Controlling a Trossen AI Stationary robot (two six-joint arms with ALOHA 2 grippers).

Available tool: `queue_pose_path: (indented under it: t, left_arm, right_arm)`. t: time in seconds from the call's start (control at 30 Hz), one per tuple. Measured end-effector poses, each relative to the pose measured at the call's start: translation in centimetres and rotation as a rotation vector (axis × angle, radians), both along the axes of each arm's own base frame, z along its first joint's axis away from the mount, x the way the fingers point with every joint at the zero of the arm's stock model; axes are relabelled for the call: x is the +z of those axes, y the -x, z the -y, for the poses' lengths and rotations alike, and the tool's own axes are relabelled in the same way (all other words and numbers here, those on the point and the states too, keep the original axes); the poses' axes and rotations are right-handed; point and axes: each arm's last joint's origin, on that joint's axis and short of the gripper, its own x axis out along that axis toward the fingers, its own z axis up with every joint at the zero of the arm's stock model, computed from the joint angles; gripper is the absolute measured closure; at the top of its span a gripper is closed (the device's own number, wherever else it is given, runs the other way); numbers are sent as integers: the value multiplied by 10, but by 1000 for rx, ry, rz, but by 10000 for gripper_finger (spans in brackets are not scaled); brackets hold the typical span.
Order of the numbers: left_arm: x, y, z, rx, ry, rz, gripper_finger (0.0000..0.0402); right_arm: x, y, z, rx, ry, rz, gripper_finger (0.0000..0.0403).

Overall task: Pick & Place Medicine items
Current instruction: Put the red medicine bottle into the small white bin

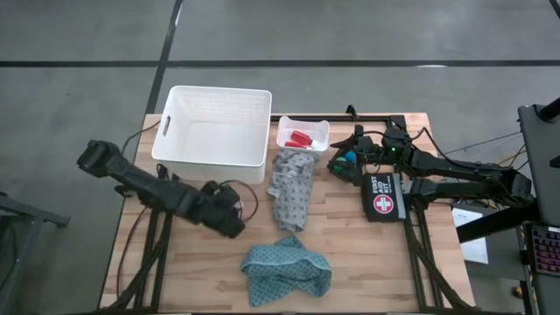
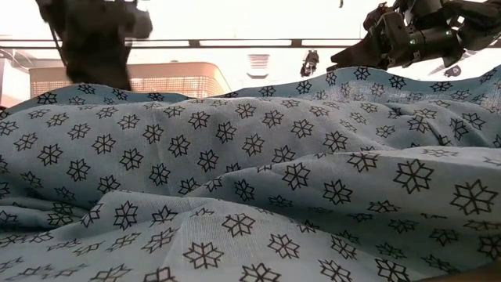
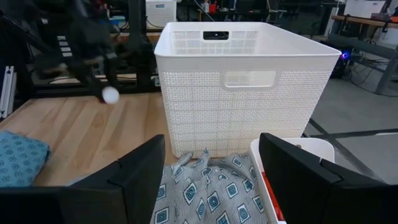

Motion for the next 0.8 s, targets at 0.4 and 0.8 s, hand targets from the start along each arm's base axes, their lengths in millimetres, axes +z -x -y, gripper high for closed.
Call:
queue_pose_path:
  t: [0.4, 0.8]
  left_arm:
    - [44, -28, 19, -242, -393, 283, 278]
    - [62, -66, -54, -431, -342, 337, 278]
  right_arm:
    - [0, 0, 0, 0, 0, 0, 138]
    - [0, 0, 0, 0, 0, 0, 147]
